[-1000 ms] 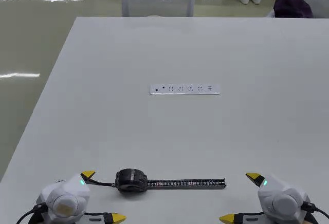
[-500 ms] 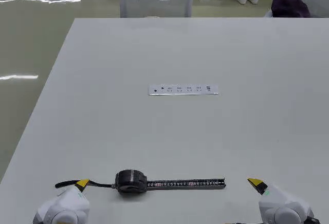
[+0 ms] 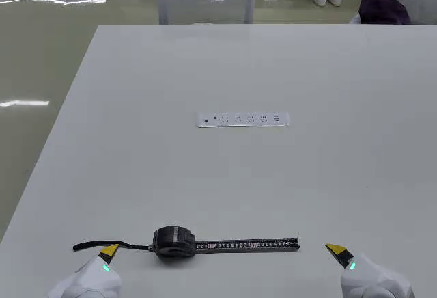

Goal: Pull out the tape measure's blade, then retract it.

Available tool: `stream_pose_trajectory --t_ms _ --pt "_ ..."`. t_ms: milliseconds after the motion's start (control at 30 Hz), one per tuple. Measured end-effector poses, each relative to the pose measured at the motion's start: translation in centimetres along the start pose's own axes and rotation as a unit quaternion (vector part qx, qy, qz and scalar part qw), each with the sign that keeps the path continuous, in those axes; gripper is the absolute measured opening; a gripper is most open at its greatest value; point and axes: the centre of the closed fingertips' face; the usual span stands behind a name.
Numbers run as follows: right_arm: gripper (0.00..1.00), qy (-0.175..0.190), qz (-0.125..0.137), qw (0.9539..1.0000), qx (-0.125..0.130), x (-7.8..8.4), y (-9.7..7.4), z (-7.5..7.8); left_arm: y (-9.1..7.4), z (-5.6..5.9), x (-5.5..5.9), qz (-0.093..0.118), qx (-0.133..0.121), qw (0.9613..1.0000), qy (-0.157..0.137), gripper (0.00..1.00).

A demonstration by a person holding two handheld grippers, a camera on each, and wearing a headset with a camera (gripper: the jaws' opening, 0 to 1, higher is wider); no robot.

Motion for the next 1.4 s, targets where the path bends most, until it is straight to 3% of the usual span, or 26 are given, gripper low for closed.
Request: stream_pose_trajectory --t_ms 733,1033,1267,1400 --pt "0.94 0.02 0.014 0.9996 0.014 -0.49 -0.24 -0.43 -0.49 0.13 -0.33 0.007 -0.025 0.9996 -0.014 0.99" --pt "0.94 0.023 0.015 0.9995 0.016 -0.38 -0.16 -0.31 -0.45 0.03 -0.44 0.011 -0.041 0.9982 -0.042 0.98" --pt "0.94 0.028 0.017 0.9993 0.017 -0.3 -0.07 -0.24 -0.21 -0.26 -0.55 0.016 -0.065 0.9951 -0.073 0.99" --pt "0.94 0.029 0.017 0.9993 0.015 -0.2 0.0 -0.3 -0.03 -0.29 -0.49 0.013 -0.07 0.9946 -0.075 0.99"
Point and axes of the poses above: the centre of the closed fingertips' face, and the gripper's own axes: y roughly forward along the fingers, z roughly to its right, x roughly out of its underside, and after that the axes turned 11 degrees about -x, right-handed
